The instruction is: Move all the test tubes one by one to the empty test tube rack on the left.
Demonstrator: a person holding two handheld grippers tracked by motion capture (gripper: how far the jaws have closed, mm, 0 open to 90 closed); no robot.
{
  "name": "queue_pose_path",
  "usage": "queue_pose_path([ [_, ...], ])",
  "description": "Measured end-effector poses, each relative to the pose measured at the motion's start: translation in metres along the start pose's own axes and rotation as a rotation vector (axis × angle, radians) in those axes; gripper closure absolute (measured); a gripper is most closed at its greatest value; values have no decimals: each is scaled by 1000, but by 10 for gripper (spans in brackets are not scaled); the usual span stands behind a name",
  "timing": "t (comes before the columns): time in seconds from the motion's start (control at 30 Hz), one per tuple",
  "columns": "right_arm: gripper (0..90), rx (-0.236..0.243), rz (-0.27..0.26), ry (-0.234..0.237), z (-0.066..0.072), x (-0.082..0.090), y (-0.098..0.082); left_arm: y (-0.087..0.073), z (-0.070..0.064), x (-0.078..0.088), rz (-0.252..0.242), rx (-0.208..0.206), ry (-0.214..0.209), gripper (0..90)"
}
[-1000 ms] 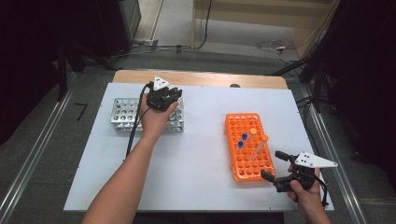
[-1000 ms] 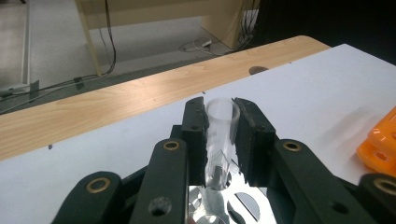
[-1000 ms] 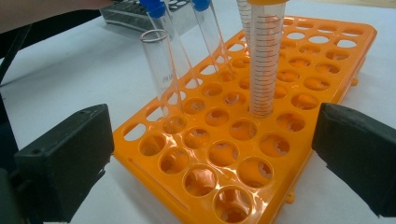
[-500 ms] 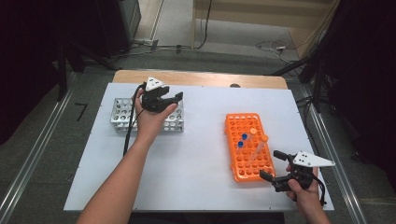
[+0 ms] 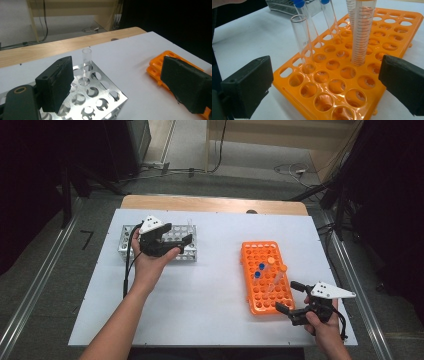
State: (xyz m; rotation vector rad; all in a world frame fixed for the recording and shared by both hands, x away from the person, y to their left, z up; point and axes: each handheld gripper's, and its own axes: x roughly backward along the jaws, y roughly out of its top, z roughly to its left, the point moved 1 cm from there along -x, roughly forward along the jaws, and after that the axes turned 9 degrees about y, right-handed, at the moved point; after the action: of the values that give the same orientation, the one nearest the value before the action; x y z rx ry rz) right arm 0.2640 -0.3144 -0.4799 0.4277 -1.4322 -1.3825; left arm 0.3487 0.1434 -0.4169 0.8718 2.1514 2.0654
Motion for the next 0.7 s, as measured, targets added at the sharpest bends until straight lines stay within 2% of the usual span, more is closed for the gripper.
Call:
queue_pose_path([
  [0.13,0,2,-2,3,2,0,1,-7,-9,13,-10,-5,-37,108],
  [0.17,0,1,-4,3,2,0,1,-13,-14,19,-14,-10,-56,108],
  [0.4,12,4,-2,12,5,-2,1,-29,-31,34,-14,-41,-98,64],
  [0.53,20,3,-2,14,5,-4,2,-40,-41,43,-23,-34,-130,42],
  [0.67,30,4,2,19,7,-6,2,-51,-49,47,-8,-51,-148,25],
  [0.7,32,2,3,21,7,-7,2,-54,-52,47,4,-56,-166,9],
])
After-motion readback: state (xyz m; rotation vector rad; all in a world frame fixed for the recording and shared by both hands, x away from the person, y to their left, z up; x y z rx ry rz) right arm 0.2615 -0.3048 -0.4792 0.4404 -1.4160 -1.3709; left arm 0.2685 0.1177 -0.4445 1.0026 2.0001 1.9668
